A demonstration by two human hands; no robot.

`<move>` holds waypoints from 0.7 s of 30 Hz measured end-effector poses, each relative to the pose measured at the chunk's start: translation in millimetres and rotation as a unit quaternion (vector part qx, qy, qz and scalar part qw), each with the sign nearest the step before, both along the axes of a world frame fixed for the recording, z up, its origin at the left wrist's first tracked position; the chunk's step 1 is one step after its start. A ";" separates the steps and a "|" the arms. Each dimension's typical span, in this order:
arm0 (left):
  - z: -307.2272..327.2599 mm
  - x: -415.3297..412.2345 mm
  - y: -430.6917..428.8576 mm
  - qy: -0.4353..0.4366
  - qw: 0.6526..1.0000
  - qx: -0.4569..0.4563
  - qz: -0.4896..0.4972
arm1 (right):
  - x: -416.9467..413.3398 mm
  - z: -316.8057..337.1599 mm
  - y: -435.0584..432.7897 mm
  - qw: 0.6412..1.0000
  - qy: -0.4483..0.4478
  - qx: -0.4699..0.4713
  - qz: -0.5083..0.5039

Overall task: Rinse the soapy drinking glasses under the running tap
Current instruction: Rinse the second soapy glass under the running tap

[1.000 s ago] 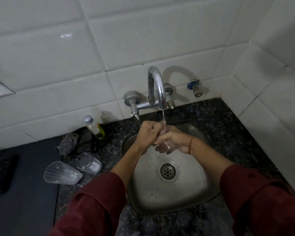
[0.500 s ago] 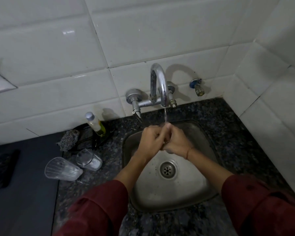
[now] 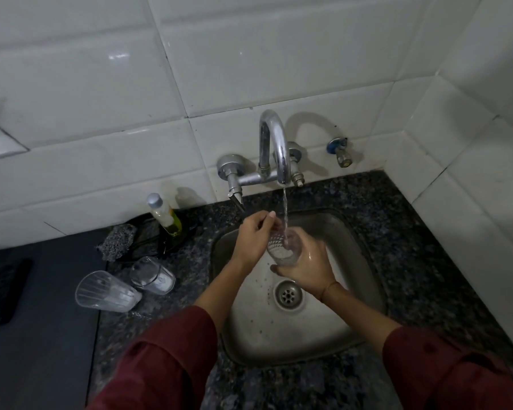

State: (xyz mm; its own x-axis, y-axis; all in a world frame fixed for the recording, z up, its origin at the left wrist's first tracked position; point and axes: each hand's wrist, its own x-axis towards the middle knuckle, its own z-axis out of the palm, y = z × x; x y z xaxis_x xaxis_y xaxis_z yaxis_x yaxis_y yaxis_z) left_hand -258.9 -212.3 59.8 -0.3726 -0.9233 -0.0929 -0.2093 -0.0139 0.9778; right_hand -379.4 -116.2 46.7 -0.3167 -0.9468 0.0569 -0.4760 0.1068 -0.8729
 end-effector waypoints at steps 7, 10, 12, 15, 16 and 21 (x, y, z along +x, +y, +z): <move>5.5 0.4 -2.7 0.046 0.997 0.057 -0.017 | 5.6 4.6 1.0 0.998 -0.053 -0.005 -0.015; 12.4 -0.7 0.5 0.068 0.992 0.102 -0.013 | 10.9 12.1 -0.5 0.976 -0.219 0.020 0.005; 13.0 1.3 1.4 0.063 0.990 0.128 -0.016 | 17.6 23.8 -6.7 0.918 -0.392 0.059 -0.018; 9.3 7.2 0.5 0.069 0.982 0.173 -0.015 | 17.0 33.3 -16.0 0.836 -0.538 0.109 0.003; 9.3 8.5 0.1 0.076 0.979 0.190 -0.012 | 15.6 35.5 -17.9 0.821 -0.557 0.123 0.002; 16.4 2.1 3.8 0.072 0.977 0.200 -0.011 | 11.6 39.8 -28.5 0.792 -0.591 0.140 -0.060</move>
